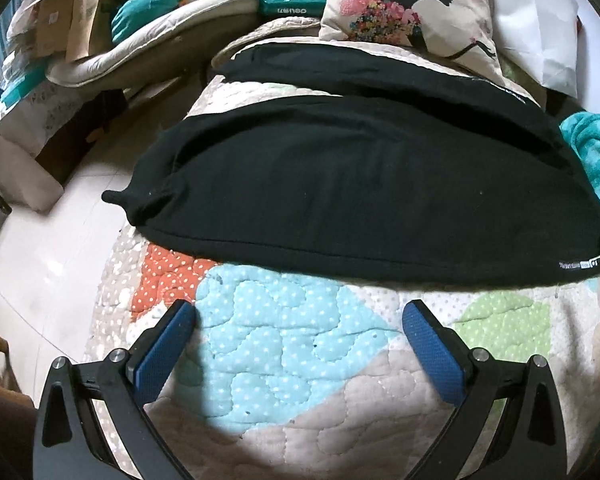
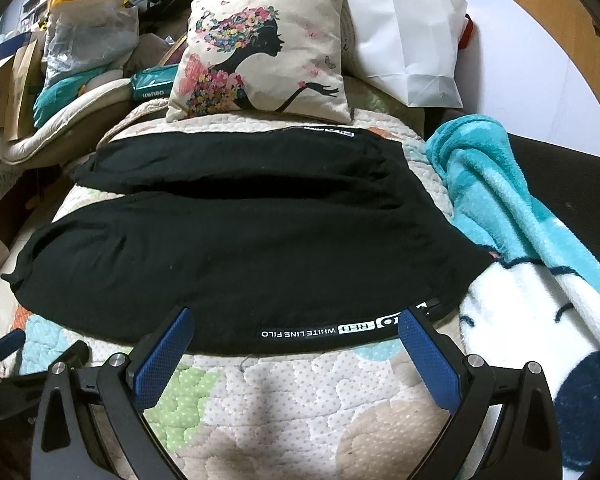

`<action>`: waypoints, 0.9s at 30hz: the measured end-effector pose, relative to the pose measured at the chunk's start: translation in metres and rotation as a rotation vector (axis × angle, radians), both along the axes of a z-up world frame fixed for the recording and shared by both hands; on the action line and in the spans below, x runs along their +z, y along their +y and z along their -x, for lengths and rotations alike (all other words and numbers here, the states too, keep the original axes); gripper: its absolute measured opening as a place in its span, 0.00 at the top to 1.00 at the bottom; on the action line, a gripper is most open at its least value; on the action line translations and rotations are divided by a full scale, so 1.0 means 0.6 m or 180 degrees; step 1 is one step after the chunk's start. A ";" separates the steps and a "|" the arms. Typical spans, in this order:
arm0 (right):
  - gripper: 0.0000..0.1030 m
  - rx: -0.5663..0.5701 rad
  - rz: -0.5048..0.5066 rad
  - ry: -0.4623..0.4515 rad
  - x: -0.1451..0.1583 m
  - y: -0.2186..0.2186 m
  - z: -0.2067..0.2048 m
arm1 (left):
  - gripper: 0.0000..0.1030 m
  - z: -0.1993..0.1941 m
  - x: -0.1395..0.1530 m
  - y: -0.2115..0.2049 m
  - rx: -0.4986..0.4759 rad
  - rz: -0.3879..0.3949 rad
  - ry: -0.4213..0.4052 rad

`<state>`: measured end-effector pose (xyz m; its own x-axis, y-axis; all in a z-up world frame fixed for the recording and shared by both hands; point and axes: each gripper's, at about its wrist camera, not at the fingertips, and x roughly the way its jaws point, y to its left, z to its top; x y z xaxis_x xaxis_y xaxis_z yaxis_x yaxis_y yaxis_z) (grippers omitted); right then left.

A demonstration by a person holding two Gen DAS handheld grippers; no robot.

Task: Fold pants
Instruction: 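Move both grippers toward the black pants' waistband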

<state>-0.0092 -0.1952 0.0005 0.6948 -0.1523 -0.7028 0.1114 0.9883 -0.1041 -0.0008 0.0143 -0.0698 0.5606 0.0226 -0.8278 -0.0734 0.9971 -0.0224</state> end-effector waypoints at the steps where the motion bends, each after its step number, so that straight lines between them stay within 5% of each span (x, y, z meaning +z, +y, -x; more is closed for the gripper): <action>1: 0.00 0.0001 -0.0004 -0.0010 0.002 0.000 0.000 | 0.00 -0.002 0.002 -0.001 -0.0017 -0.0010 0.0025; 6: 0.00 0.0039 0.0011 -0.0054 0.014 0.000 0.004 | 0.03 -0.006 0.022 0.005 -0.0034 0.0118 0.0149; 11: 0.00 0.0353 -0.0319 0.0118 0.065 -0.006 -0.002 | 0.06 -0.008 0.102 0.030 -0.0107 0.0368 -0.0092; 16: 0.00 0.0708 -0.0416 0.0135 0.142 -0.026 -0.036 | 0.06 -0.040 0.189 0.056 -0.0242 0.0256 -0.0405; 21: 0.00 0.0724 -0.0146 0.0023 0.195 -0.067 -0.099 | 0.06 -0.094 0.238 0.090 -0.0228 0.0141 -0.0537; 27: 0.00 0.0726 -0.0210 0.0168 0.191 -0.123 -0.214 | 0.06 -0.197 0.254 0.136 -0.0140 0.0386 -0.0434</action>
